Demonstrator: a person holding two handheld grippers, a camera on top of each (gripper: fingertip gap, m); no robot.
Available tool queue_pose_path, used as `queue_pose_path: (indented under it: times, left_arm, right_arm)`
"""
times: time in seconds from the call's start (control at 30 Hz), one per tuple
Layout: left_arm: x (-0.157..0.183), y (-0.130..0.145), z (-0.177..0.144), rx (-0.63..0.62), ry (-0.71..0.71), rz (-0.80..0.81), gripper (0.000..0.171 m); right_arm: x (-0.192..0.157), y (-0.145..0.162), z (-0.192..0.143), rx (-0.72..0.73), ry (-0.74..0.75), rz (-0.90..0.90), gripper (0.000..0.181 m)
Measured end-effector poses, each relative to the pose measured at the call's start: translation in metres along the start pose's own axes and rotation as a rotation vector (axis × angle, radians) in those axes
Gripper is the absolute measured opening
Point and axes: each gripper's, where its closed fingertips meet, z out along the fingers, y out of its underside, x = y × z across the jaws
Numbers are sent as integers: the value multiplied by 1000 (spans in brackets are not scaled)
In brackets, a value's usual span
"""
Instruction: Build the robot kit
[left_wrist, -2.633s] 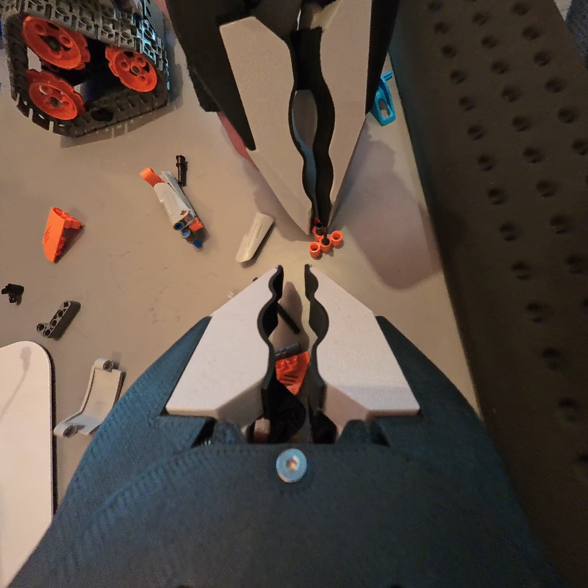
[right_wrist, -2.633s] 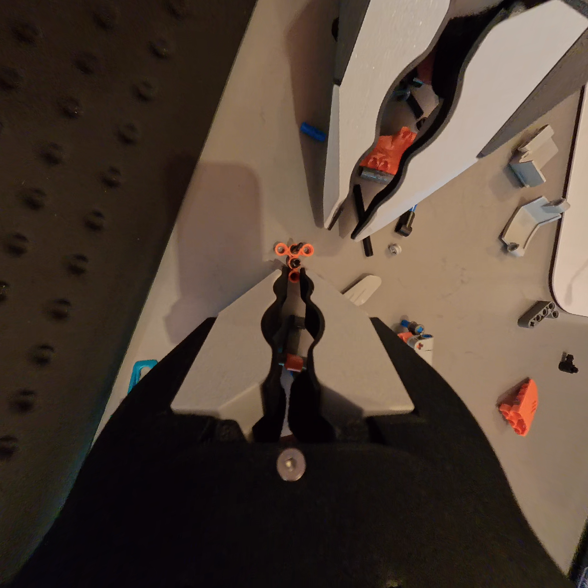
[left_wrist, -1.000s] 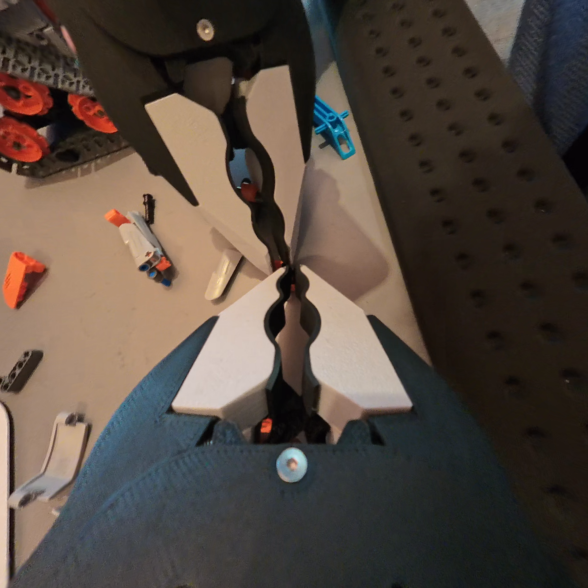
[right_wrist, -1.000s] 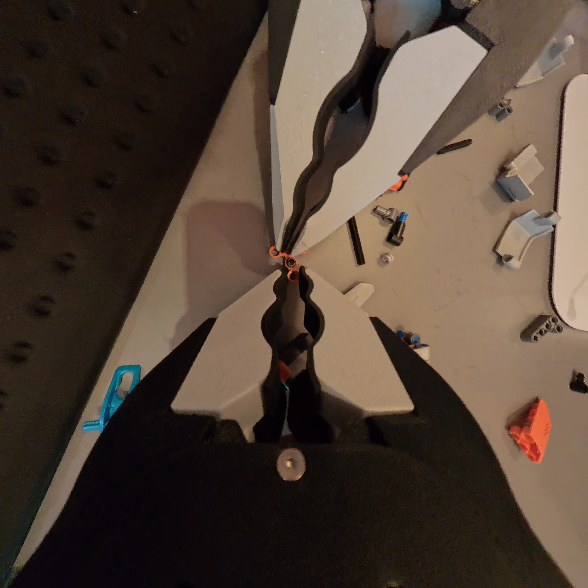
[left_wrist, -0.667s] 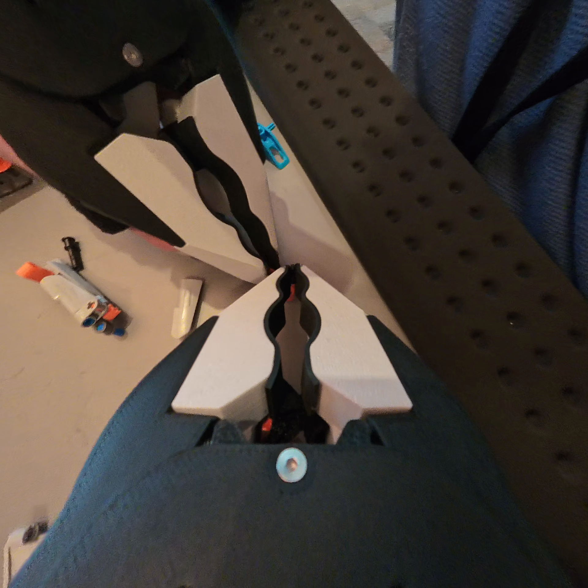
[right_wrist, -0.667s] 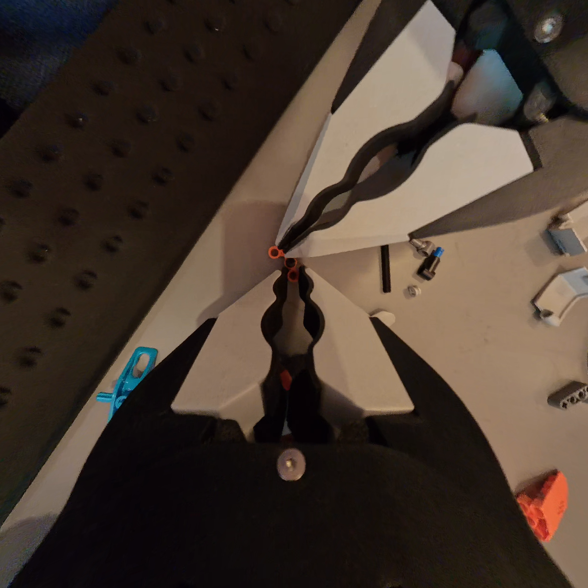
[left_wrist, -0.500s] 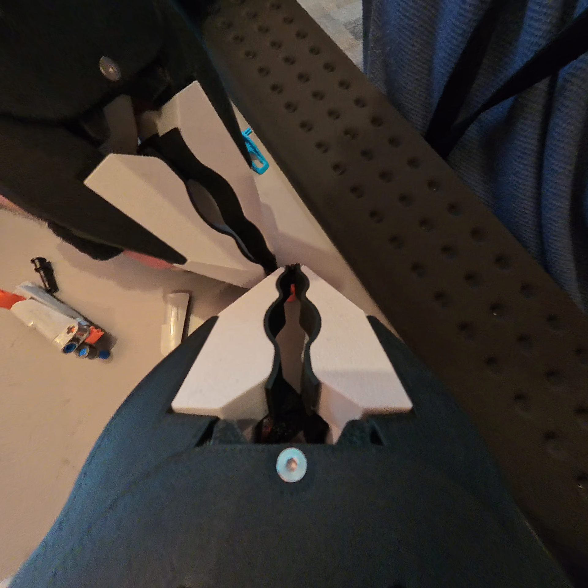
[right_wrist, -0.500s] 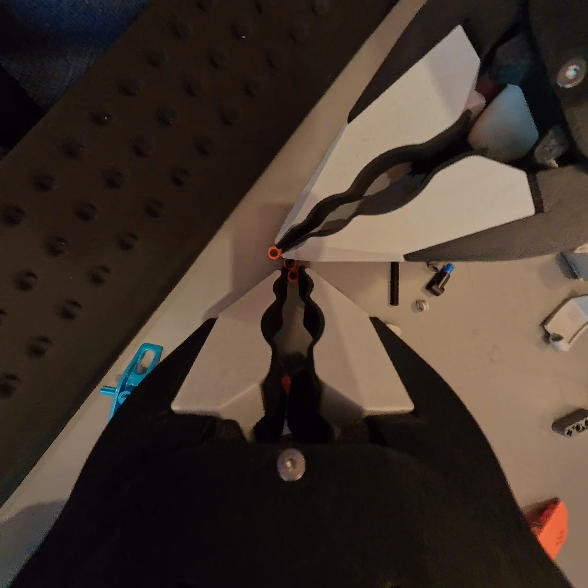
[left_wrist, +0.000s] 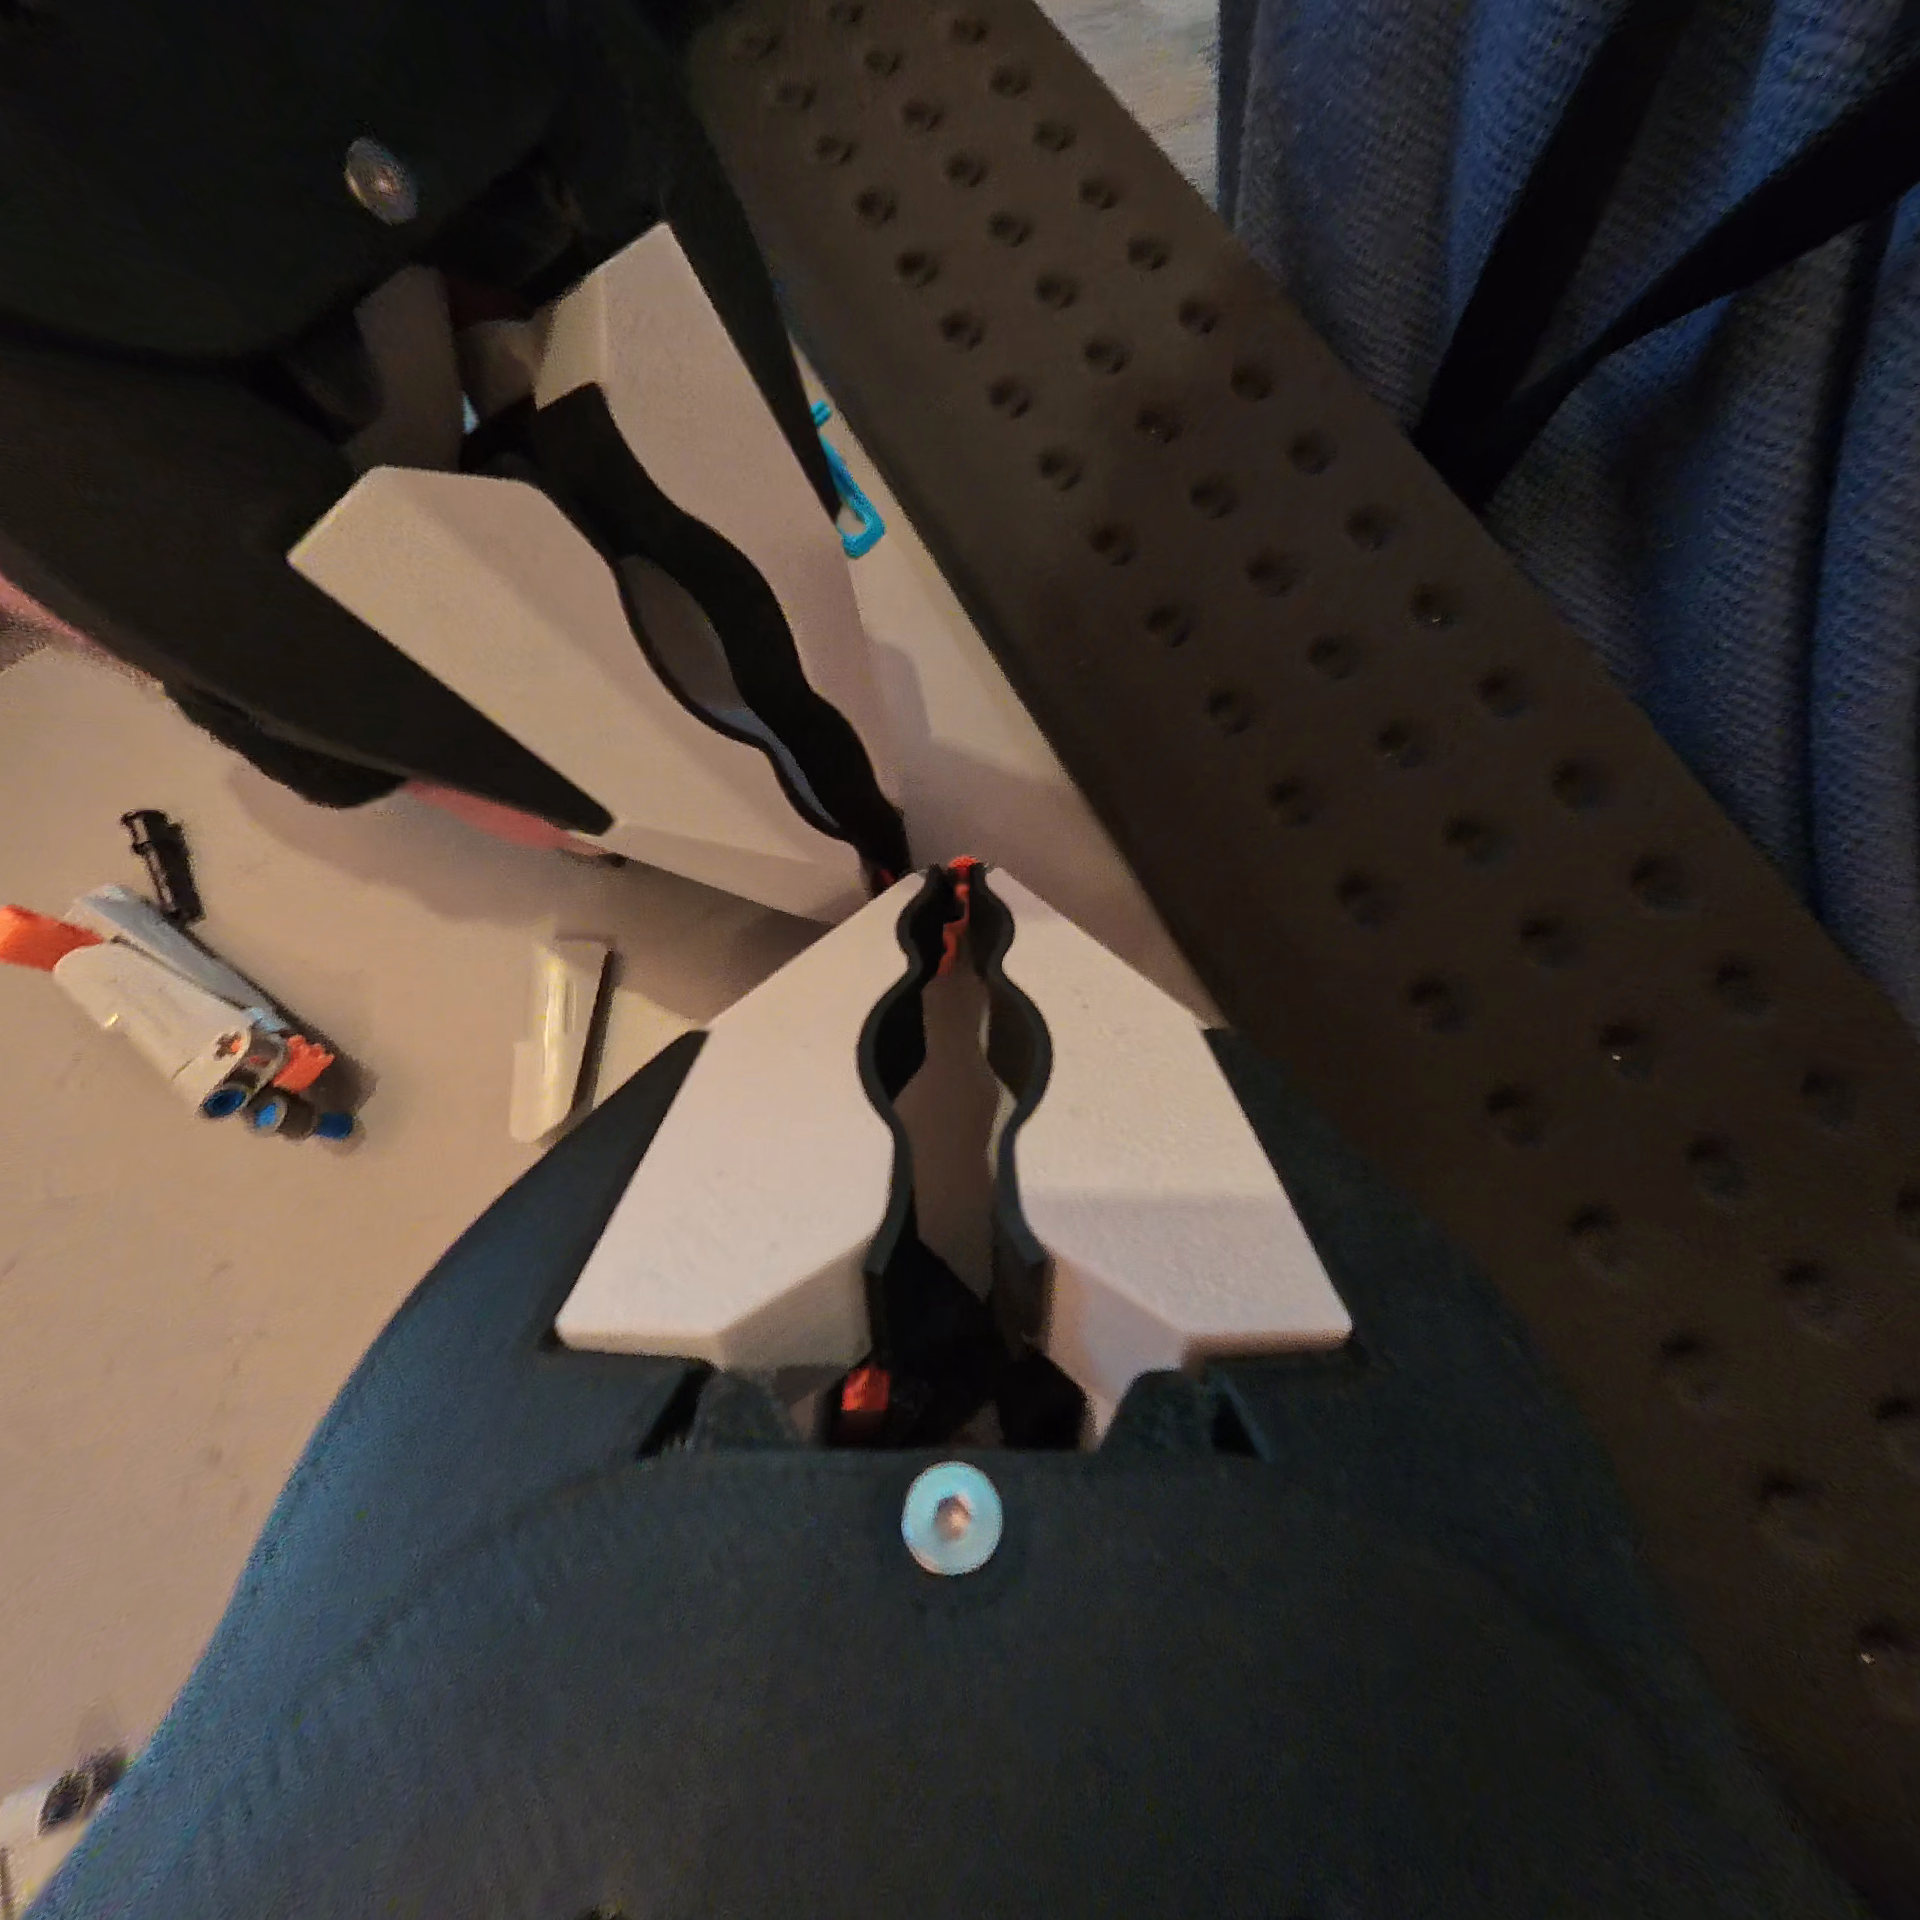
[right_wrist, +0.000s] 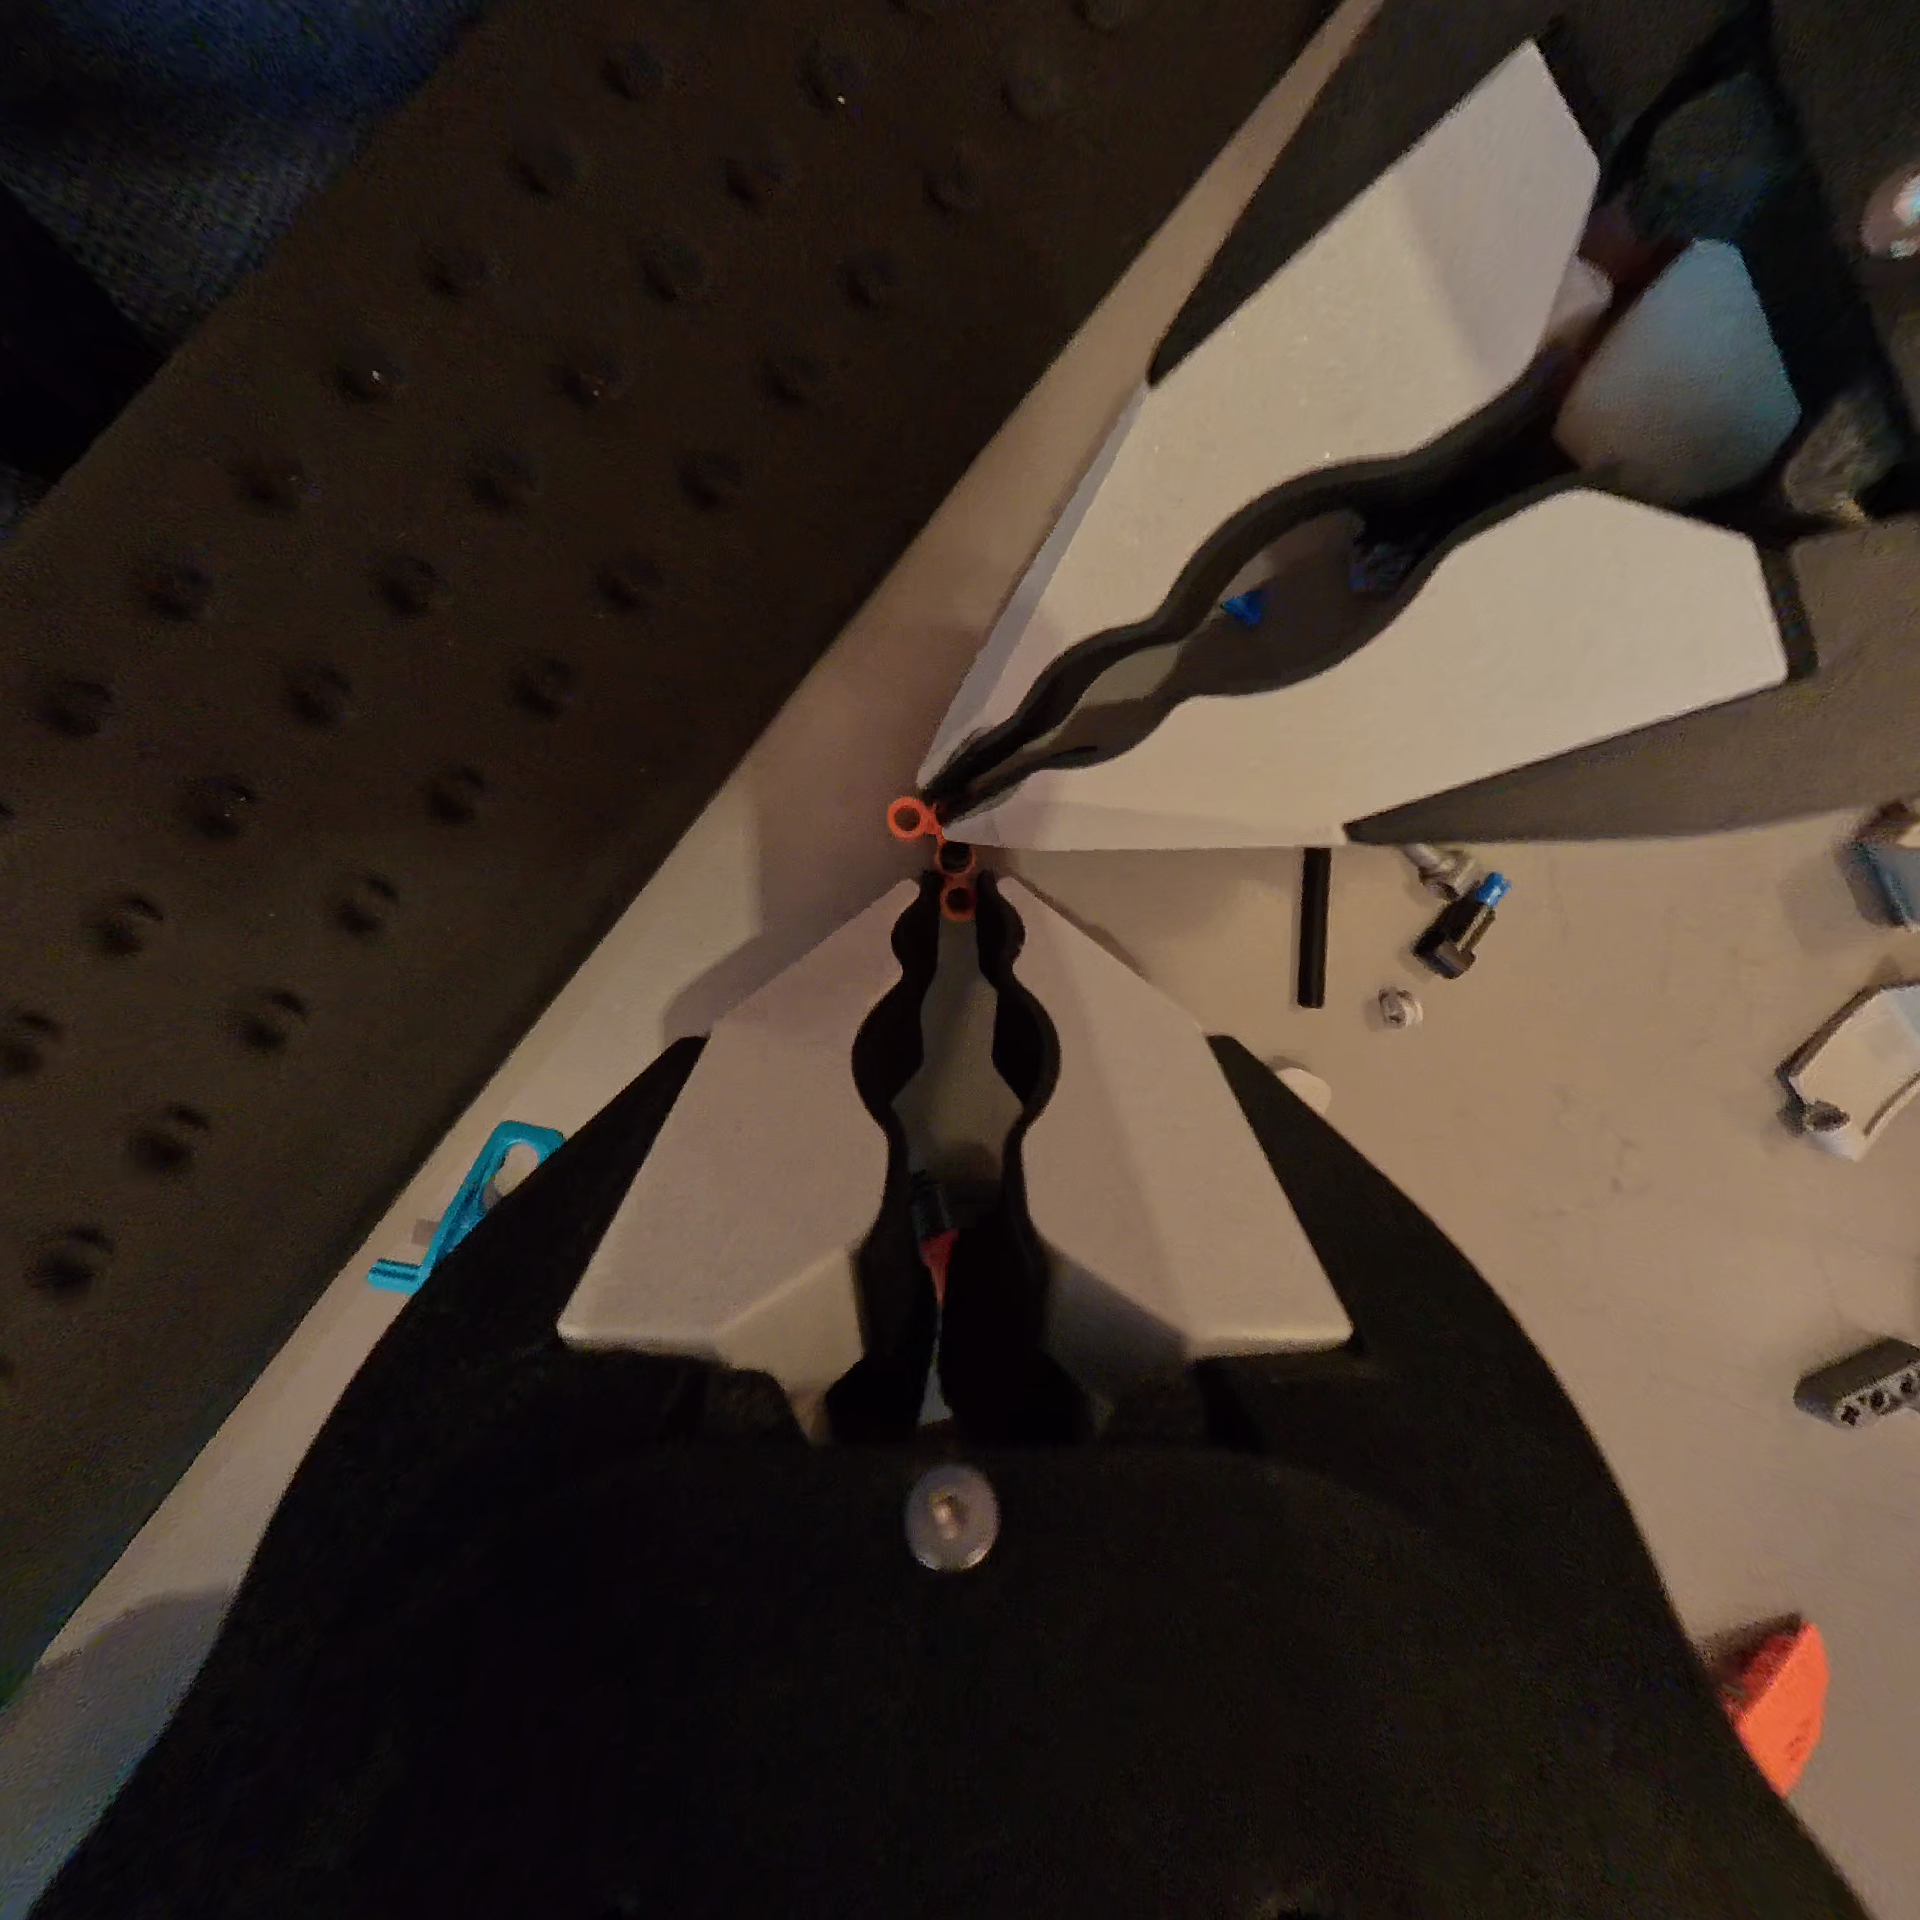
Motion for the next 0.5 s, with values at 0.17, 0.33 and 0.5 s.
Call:
queue_pose_path:
  times: [0.17, 0.33, 0.5]
  left_arm:
    - [-8, 3, -8, 1, -114, -42, 11]
    - [-20, 8, -22, -31, -270, -69, 12]
    - [-25, 16, -33, -41, -367, -107, 14]
  right_arm:
    - [6, 8, -4, -38, 49, 41, 5]
    - [20, 19, -10, -94, 147, 123, 5]
    - [24, 24, -12, -112, 185, 205, 5]
